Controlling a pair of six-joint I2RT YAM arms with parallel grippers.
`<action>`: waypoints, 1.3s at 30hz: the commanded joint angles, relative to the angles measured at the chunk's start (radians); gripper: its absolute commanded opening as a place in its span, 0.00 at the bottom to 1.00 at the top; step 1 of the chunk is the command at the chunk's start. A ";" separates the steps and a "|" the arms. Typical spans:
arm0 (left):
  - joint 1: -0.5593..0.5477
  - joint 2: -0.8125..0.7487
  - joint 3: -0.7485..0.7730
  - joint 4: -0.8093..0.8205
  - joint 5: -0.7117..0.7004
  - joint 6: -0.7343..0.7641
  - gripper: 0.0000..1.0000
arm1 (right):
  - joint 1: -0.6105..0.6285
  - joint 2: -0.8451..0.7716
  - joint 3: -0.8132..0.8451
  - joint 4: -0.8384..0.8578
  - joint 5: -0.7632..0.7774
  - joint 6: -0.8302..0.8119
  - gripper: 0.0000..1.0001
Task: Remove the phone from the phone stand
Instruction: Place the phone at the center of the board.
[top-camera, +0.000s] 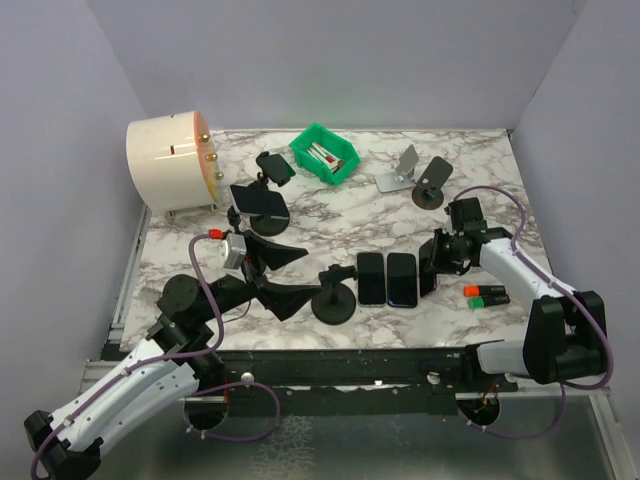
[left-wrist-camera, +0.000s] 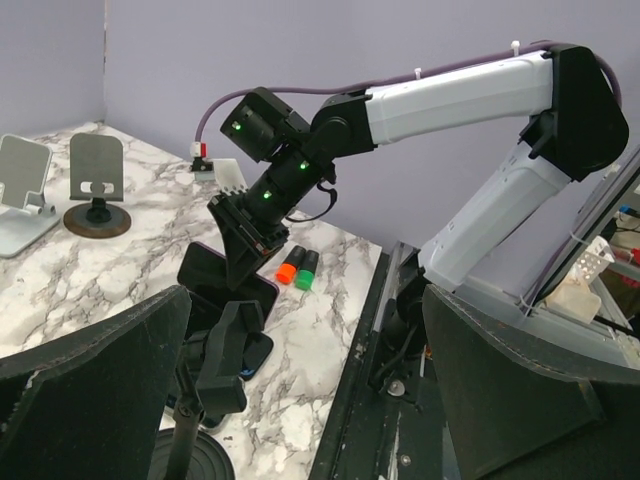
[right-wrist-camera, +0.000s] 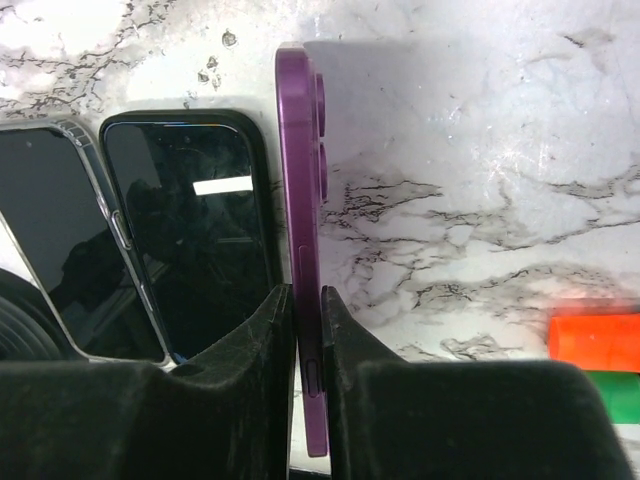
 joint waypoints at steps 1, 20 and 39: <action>0.005 -0.013 0.006 0.019 0.024 -0.007 0.99 | 0.007 0.018 -0.008 0.008 0.036 0.019 0.22; 0.006 -0.011 0.005 0.019 0.028 -0.014 0.99 | 0.007 0.087 -0.003 -0.020 0.207 0.065 0.30; 0.006 -0.019 0.004 0.019 0.032 -0.019 0.99 | 0.007 0.125 0.012 -0.072 0.305 0.124 0.35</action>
